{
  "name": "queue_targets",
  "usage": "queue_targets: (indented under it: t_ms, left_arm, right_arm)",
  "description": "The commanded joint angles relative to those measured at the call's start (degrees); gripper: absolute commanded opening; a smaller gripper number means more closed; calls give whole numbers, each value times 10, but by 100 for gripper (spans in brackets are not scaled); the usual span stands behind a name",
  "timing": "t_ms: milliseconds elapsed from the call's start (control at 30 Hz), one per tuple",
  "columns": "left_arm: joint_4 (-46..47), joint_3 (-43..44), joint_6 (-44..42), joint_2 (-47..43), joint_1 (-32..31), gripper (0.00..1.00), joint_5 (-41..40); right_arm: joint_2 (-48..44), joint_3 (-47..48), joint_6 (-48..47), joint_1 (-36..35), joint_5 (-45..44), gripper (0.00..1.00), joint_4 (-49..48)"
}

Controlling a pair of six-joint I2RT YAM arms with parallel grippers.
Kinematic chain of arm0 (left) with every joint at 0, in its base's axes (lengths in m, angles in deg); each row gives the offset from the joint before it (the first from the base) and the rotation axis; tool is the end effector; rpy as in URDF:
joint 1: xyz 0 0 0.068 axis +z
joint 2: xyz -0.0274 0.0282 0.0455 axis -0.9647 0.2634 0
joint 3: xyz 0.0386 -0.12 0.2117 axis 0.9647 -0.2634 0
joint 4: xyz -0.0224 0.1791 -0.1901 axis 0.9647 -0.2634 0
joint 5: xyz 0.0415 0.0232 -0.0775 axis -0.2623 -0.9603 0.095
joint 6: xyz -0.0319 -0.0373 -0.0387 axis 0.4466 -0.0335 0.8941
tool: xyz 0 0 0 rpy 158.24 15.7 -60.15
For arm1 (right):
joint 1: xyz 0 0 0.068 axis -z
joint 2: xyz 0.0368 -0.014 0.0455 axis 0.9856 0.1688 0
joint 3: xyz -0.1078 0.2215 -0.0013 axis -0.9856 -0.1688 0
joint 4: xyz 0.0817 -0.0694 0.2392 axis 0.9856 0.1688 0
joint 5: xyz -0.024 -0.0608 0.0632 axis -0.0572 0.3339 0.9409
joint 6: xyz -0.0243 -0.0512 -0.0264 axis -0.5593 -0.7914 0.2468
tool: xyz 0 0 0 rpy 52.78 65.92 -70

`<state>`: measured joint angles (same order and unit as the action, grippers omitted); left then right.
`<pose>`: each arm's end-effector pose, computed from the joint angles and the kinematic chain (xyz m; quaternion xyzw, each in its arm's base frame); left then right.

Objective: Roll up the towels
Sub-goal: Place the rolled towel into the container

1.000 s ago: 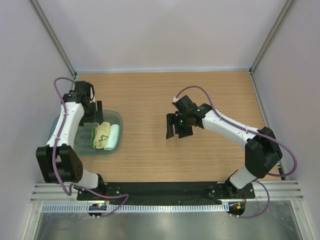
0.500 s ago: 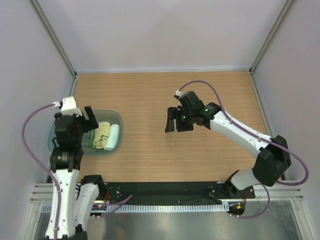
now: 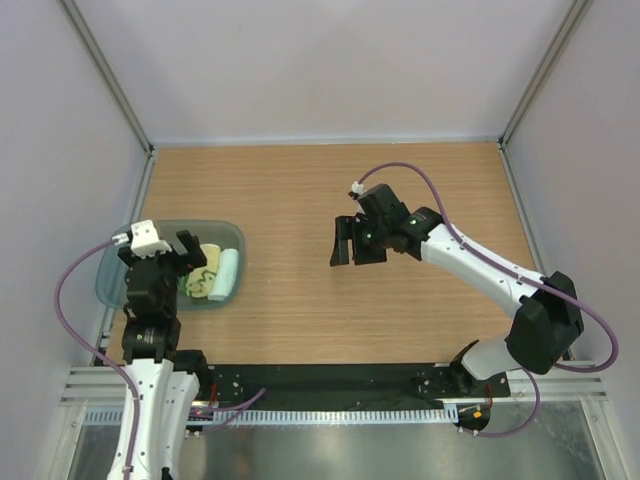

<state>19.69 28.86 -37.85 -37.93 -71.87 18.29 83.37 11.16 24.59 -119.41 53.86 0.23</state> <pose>0.1662 0.0147 0.2751 -0.1391 0.7470 0.0023 0.6502 0.2408 0.2072 0.2471 -0.1020 0.9382 0.2538 0.2121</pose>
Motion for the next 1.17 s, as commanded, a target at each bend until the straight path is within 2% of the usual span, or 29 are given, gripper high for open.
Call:
queue_targets:
  t_ms: [0, 67, 133, 267, 500, 633, 833, 1133]
  left_arm:
    - [101, -52, -28, -43, 0, 100, -17]
    - [131, -104, -47, -83, -1, 98, -23]
    - [140, -139, -40, -126, -1, 99, -80]
    - [148, -152, -31, -178, -1, 100, -100]
    - [125, -148, -54, -178, -1, 100, -56]
    - [171, -178, 1, -189, -1, 100, -86]
    - [178, -195, -30, -249, -1, 100, -72]
    - [154, -188, -30, -231, -1, 100, -76]
  right_arm:
    - [-26, -9, 5, -2, 5, 72, -22]
    - [-29, -12, 4, -1, 10, 72, -24]
    - [-38, -20, 1, -1, 9, 72, -30]
    - [-60, -34, -2, -1, 13, 72, -51]
    - [-117, -70, 0, -1, 6, 73, -89]
    - [-159, -99, 17, -1, -2, 73, -123]
    - [-223, -128, 21, -1, -18, 75, -131]
    - [-281, -132, 11, -1, 4, 71, -131]
